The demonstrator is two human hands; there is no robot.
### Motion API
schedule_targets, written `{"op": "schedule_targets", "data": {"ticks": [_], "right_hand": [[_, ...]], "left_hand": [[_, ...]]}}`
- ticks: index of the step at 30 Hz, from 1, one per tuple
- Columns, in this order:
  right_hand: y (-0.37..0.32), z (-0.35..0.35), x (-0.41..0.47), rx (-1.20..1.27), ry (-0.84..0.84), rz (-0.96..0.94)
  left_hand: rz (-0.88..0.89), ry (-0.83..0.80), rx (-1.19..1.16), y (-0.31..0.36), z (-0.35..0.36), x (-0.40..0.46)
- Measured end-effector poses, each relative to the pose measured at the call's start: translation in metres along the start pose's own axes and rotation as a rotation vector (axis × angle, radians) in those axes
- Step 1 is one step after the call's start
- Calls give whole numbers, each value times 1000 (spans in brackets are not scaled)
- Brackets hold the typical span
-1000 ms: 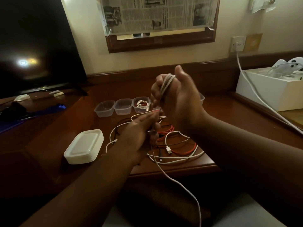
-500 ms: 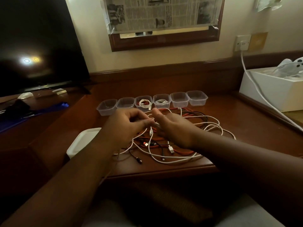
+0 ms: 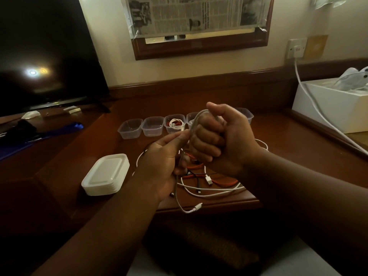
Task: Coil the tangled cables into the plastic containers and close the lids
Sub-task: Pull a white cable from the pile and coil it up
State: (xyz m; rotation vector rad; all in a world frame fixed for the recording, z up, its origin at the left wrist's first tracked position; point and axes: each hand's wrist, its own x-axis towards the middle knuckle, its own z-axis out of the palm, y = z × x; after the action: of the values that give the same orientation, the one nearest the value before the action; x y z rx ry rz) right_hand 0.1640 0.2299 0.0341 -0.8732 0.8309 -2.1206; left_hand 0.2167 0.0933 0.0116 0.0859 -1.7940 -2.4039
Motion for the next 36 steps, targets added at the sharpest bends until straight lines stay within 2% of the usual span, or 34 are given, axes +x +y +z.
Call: {"op": "schedule_targets", "data": {"ticks": [5,7,9,10,12,13,14,17,19,22,25,27,30,33,36], "right_hand": [[-7,3,3,49,70,-146],[-8,7,5,-58,135,-205],[-6,9,7,-363,207,-245],[-3,8,5,-620,263,-277],[3,5,1,-1164,361,-342],[6,4,0,-1323,403,-331],[7,4,-1,-1377,442,-291],[11,3,3,-1341,456,-119],[13,0,7,-1333,380,-30],[9,-3,6,-1245,306,147],[1,-8,1,-1179,275,324],[-3,-10,-1,-1135,234,403],[-1,-16,0,-1111,221,386],[6,-24,7,-1136,254,237],[15,-35,12,-1187,308,99]], "left_hand": [[-175,-40,-92,-8,1,4],[-171,-40,-52,-12,5,3],[-97,-63,125,-13,5,3],[-19,-70,267,-11,4,2],[228,-75,635,-6,-1,4],[363,-62,831,-4,-5,5],[481,-44,988,-3,-7,5],[781,15,1230,-1,-11,7],[885,35,1276,-1,-13,11],[861,19,1217,3,-13,16],[789,-103,1155,2,-16,18],[815,-162,1166,0,-19,21],[909,-166,1207,-5,-20,30],[1057,-84,1312,-11,-18,41],[1133,-30,1375,-18,-21,53]]}}
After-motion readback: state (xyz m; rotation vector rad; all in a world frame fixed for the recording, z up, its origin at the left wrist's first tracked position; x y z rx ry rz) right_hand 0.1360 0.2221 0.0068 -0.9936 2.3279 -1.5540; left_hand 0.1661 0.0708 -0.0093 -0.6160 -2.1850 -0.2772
